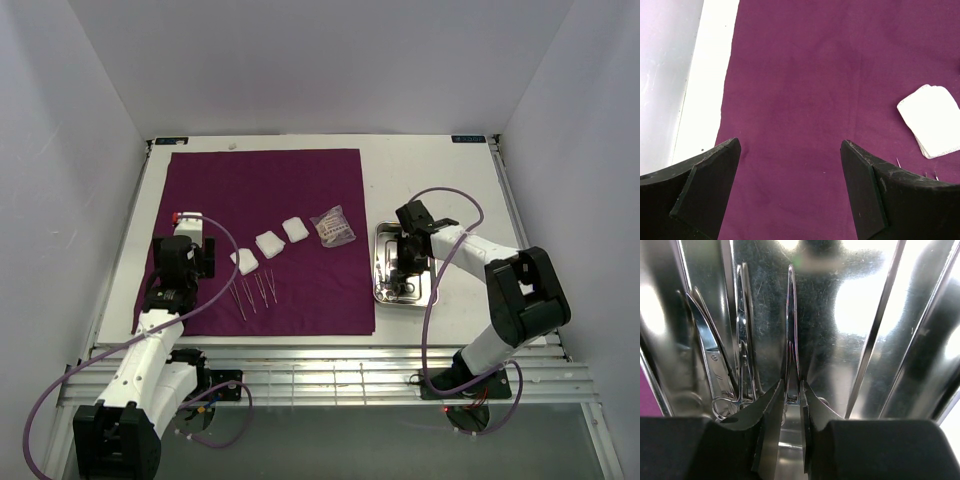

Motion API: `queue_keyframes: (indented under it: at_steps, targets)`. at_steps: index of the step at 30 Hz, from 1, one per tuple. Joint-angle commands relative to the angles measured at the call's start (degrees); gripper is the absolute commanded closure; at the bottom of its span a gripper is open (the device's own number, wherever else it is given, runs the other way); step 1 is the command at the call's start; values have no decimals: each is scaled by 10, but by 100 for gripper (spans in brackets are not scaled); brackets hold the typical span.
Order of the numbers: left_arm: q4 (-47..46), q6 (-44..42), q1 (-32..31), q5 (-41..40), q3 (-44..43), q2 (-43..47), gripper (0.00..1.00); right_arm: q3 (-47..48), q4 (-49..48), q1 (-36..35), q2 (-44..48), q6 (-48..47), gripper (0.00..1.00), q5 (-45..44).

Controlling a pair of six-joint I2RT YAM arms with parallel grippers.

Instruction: Prepare the surgical pack

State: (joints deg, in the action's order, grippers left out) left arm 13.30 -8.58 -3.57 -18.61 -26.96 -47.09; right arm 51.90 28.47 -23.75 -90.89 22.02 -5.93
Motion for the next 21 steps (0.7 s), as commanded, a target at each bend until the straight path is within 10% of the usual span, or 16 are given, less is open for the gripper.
queue_keyframes:
  at_steps: [1, 12, 21]
  targets:
    - [-4, -2, 1, 4, 2, 3, 9, 0, 21, -2, 13, 13, 75, -3]
    - [21, 34, 1, 17, -54, -16, 9, 189, 112, -30, 51, -26, 56, -154]
    - [156, 275, 18, 82, -151, -49, 19, 396, 75, -293, -139, 20, 57, -87]
